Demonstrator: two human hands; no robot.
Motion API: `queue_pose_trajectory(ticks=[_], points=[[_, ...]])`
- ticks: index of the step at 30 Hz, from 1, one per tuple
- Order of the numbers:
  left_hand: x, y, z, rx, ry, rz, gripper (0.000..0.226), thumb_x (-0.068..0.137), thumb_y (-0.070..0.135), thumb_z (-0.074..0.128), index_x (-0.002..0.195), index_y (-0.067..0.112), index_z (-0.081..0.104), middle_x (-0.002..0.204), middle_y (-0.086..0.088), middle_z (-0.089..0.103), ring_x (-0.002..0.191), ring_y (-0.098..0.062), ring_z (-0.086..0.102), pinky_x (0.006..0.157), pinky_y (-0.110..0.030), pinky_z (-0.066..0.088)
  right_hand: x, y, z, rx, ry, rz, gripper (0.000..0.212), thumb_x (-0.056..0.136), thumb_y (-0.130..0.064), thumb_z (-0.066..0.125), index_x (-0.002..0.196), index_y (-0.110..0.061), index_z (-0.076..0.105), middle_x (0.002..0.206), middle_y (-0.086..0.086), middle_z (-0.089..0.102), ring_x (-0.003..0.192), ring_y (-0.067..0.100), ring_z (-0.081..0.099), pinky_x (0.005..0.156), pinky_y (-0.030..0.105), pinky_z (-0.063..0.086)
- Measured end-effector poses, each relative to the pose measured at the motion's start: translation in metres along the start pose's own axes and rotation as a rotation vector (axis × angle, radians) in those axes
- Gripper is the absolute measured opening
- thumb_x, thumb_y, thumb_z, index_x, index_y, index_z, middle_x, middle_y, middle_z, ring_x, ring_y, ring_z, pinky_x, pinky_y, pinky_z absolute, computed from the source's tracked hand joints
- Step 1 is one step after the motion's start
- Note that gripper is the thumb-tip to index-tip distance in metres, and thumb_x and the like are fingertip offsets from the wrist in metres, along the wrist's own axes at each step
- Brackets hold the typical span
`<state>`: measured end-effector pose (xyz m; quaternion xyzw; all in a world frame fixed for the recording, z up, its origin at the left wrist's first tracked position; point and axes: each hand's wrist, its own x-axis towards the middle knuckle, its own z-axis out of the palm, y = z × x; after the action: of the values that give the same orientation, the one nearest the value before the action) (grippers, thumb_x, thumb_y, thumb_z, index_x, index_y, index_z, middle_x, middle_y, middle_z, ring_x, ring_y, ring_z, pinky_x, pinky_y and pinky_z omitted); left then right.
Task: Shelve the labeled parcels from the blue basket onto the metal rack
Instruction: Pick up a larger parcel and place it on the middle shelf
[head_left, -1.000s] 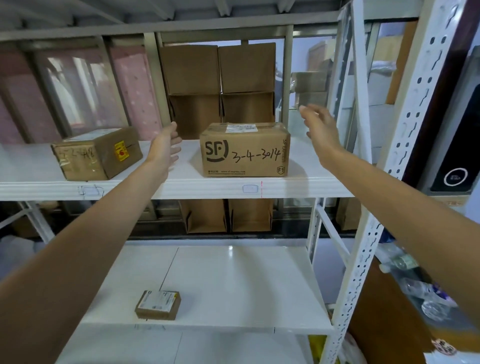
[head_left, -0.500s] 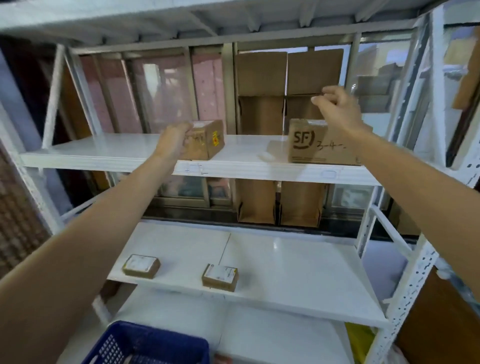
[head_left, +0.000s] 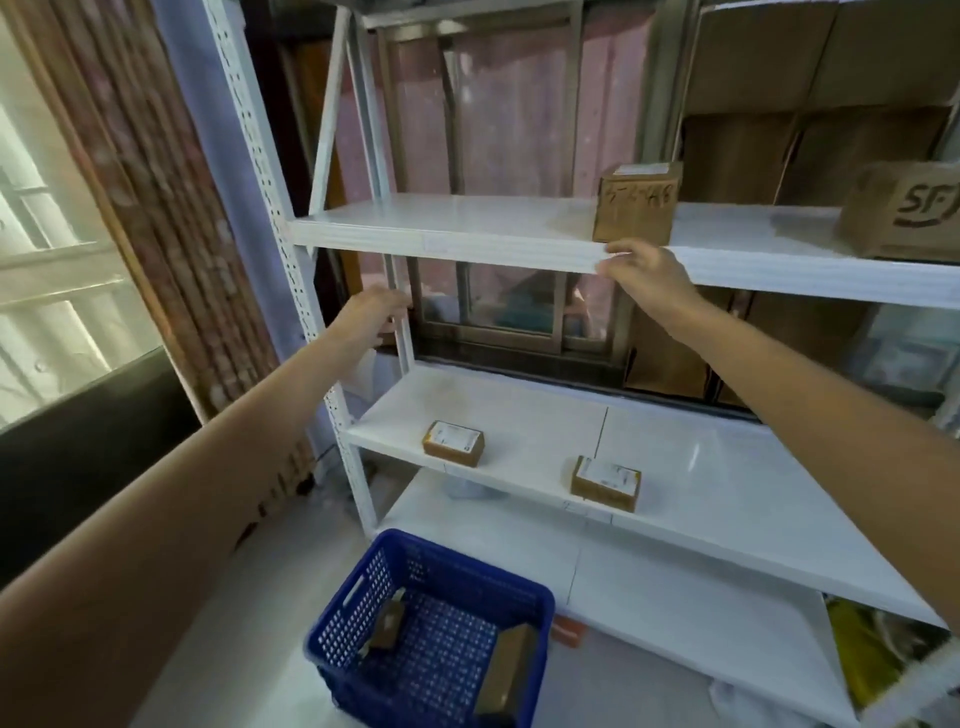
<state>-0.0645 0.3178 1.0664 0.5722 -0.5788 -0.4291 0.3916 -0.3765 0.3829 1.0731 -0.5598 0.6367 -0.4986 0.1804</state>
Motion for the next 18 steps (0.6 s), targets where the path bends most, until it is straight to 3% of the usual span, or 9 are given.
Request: queue_pose_trajectory(ticks=[7,10,15,18], points=[[0.074,-0.074,-0.05,0.065,0.002,-0.095,0.025,0.094,0.031,0.054,0.11,0.014,0.061,0.088,0.003,0.061,0.071,-0.011,0.051,0.071,-0.027,0.043,0.016,0.029,0.119,-0.061,-0.19,0.049,0.042,0.088,-0.039,0.067,0.126,-0.021,0.059,0.115,-0.004,0.062,0.106,0.013,0.057,0.091,0.027,0.045],[0.111,-0.098,-0.064,0.079,-0.039,-0.093,0.017,0.093,0.03,0.055,0.102,0.016,0.059,0.098,-0.001,0.061,0.079,-0.014,0.056,0.061,-0.023,0.041,0.033,0.046,0.168,-0.058,-0.236,0.102,0.043,0.088,-0.036,0.068,0.127,-0.019,0.059,0.119,0.0,0.062,0.108,0.016,0.058,0.095,0.031,0.047],[0.179,-0.155,-0.07,0.132,-0.17,-0.121,0.012,0.092,0.029,0.054,0.09,0.018,0.058,0.107,-0.007,0.058,0.098,-0.022,0.056,0.068,-0.028,0.043,0.061,0.084,0.247,-0.071,-0.248,0.208,0.041,0.085,-0.039,0.07,0.122,-0.024,0.061,0.113,0.0,0.068,0.101,0.013,0.061,0.077,0.021,0.043],[0.211,-0.195,-0.068,0.158,-0.241,-0.114,0.019,0.094,0.026,0.053,0.107,0.012,0.059,0.111,-0.007,0.057,0.101,-0.022,0.054,0.08,-0.033,0.042,0.07,0.102,0.287,-0.112,-0.243,0.262,0.041,0.085,-0.038,0.069,0.122,-0.024,0.061,0.112,-0.001,0.065,0.098,0.013,0.059,0.075,0.022,0.043]])
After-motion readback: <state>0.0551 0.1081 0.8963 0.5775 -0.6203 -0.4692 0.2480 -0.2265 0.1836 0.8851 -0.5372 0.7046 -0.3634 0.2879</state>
